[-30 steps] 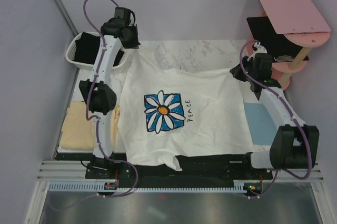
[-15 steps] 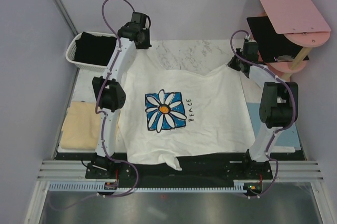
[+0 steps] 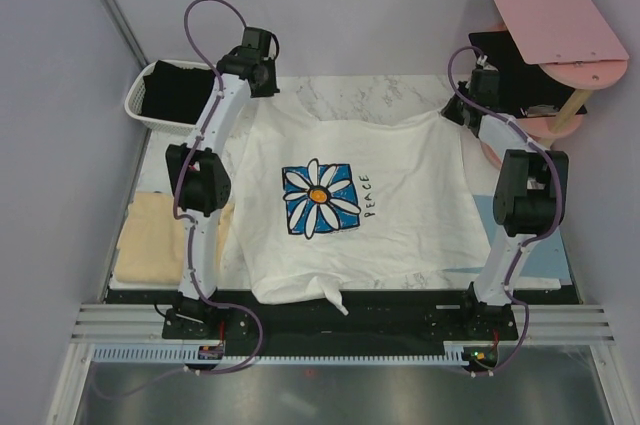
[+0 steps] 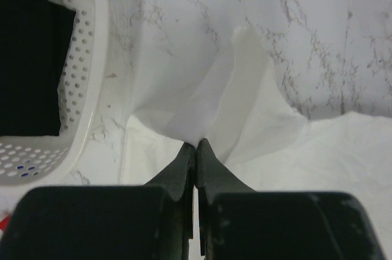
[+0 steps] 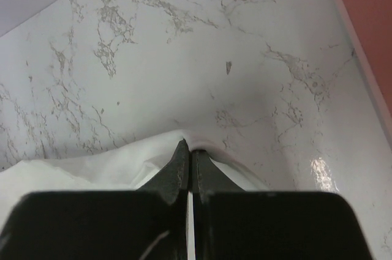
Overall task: Fold and stack the t-shirts
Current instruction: Fold the flattened tshirt in 1/3 of the way
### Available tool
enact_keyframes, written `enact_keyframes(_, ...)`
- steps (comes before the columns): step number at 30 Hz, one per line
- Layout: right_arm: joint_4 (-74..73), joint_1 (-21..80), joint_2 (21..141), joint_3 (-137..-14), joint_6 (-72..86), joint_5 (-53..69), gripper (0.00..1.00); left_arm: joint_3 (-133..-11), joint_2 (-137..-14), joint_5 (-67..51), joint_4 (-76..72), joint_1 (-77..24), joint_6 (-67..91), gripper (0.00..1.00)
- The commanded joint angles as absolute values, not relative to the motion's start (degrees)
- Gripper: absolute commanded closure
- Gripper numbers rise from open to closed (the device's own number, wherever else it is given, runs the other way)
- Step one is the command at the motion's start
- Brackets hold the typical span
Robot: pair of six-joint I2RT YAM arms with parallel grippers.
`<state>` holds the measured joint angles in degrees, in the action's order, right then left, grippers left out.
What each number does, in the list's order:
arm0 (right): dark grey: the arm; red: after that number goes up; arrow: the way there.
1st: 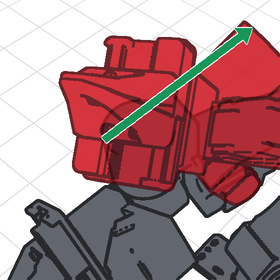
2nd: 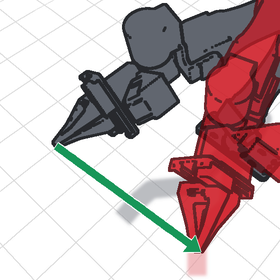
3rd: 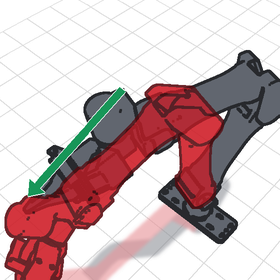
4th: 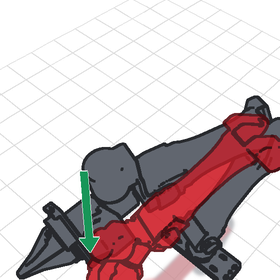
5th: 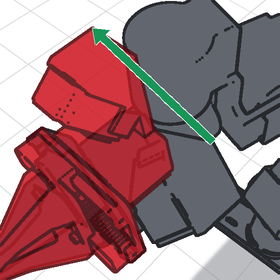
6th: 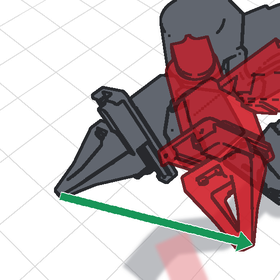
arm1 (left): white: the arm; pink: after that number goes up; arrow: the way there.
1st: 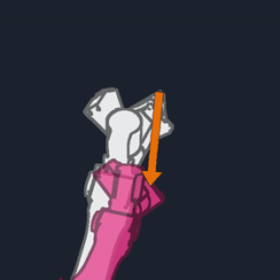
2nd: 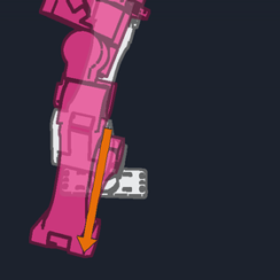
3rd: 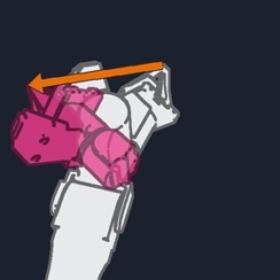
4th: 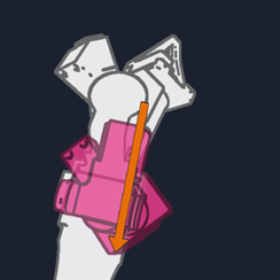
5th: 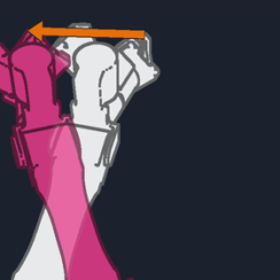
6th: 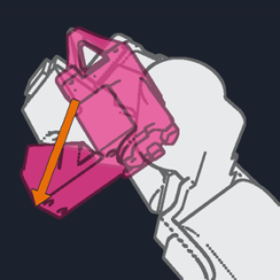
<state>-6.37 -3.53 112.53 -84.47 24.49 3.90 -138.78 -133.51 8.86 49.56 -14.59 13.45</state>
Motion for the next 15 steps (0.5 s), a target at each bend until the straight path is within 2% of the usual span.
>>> enact_keyframes(1, -7.38, -3.60, 108.99, -83.41, 25.40, 5.27, 1.00, -129.74, -124.73, 8.88, 49.22, -14.85, 15.73, 0.98)
enact_keyframes(5, -9.58, -3.60, 107.14, -81.04, 25.14, 6.59, 1.00, -119.74, -118.06, 9.93, 49.39, -14.85, 17.75, 0.98)
enact_keyframes(15, -16.08, -3.60, 102.22, -76.12, 23.56, 5.71, 1.00, -103.46, -103.64, 9.14, 50.27, -15.38, 20.04, 0.98)
